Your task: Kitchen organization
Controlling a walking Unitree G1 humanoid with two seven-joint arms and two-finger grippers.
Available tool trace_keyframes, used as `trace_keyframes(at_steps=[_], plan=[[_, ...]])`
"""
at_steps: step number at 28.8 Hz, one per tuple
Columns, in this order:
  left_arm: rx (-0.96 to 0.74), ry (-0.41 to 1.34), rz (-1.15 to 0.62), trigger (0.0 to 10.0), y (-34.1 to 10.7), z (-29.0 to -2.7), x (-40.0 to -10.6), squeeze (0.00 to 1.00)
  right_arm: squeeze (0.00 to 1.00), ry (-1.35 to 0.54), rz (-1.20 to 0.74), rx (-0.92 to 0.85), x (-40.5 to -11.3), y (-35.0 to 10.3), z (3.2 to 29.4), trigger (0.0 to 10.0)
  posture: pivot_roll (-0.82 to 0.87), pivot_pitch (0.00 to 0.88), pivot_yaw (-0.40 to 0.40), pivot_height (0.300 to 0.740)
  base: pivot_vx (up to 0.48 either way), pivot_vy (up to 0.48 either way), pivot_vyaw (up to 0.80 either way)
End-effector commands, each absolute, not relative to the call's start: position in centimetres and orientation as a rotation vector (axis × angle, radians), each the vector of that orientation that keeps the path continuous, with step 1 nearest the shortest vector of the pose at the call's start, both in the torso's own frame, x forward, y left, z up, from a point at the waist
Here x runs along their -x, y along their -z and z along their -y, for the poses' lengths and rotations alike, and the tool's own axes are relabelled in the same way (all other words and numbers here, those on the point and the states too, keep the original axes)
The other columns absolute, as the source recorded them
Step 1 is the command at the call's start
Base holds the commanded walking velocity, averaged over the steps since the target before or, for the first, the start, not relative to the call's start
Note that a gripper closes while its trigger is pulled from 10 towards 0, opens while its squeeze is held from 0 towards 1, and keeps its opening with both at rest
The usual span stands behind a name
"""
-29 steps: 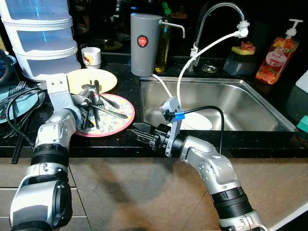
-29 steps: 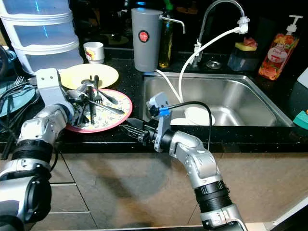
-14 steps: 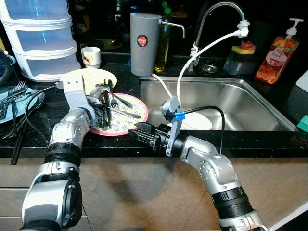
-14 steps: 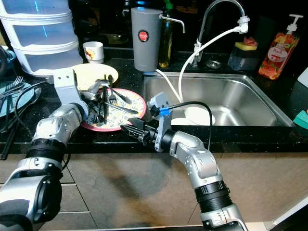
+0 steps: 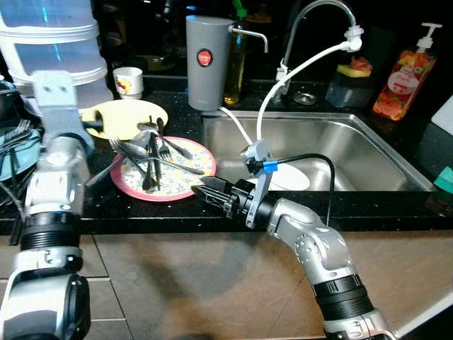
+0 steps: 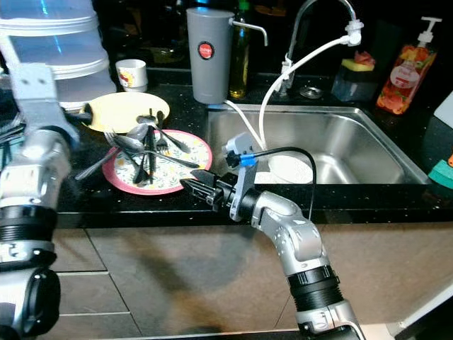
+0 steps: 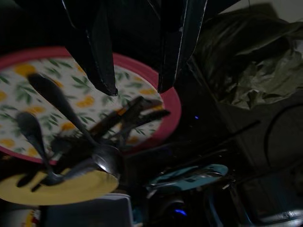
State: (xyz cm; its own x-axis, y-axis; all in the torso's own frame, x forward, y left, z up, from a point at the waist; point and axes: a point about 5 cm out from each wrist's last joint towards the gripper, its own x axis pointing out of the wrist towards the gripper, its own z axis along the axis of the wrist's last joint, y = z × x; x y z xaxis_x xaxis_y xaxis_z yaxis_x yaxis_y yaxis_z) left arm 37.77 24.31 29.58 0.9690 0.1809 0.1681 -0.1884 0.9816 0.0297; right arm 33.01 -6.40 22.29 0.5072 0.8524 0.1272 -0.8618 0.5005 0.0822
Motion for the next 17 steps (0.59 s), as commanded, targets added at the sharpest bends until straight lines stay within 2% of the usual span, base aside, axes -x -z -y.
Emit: trace_keyframes(at_steps=[1,2,3,4,5,11,15,17], plan=[[-0.06,-0.008,0.093,10.0,-28.0,-22.1,-37.9,0.0,0.0,-1.028,0.075,-0.123,-33.2,-22.3,6.3,10.0,0.06,0.055,-0.027,0.74,0.0,0.0,0.0],[-0.079,0.017,0.097,10.0,-27.8,-21.8,-37.7,0.05,0.0,-1.024,0.077,-0.115,-33.2,-22.4,6.3,10.0,0.06,0.055,-0.027,0.74,0.0,0.0,0.0],[-0.1,0.049,0.095,10.0,-27.5,-21.5,-37.5,0.73,0.0,-1.017,0.08,-0.105,-33.2,-22.4,6.3,10.0,0.06,0.055,-0.027,0.74,0.0,0.0,0.0],[-0.1,0.049,0.095,10.0,-27.5,-21.5,-37.5,0.73,0.0,-1.017,0.08,-0.105,-33.2,-22.4,6.3,10.0,0.06,0.055,-0.027,0.74,0.0,0.0,0.0],[-0.116,0.087,0.083,10.0,-27.1,-21.2,-37.1,1.0,0.0,-1.001,0.084,-0.068,-33.3,-22.3,6.4,10.0,0.06,0.057,-0.022,0.74,0.0,0.0,0.0],[-0.152,0.171,0.005,10.0,-26.3,-20.1,-37.0,1.0,0.0,-0.962,0.101,-0.024,-33.4,-22.4,6.8,10.0,0.06,0.061,-0.018,0.74,0.0,0.0,0.0],[-0.106,0.166,-0.061,10.0,-25.7,-19.9,-37.3,1.0,0.0,-0.954,0.107,-0.026,-33.5,-22.5,6.8,10.0,0.06,0.06,-0.017,0.74,0.0,0.0,0.0],[-0.104,0.149,-0.097,10.0,-25.4,-20.0,-37.4,0.97,0.0,-0.953,0.108,-0.025,-33.5,-22.5,6.8,10.0,0.06,0.058,-0.011,0.74,0.0,0.0,0.0]])
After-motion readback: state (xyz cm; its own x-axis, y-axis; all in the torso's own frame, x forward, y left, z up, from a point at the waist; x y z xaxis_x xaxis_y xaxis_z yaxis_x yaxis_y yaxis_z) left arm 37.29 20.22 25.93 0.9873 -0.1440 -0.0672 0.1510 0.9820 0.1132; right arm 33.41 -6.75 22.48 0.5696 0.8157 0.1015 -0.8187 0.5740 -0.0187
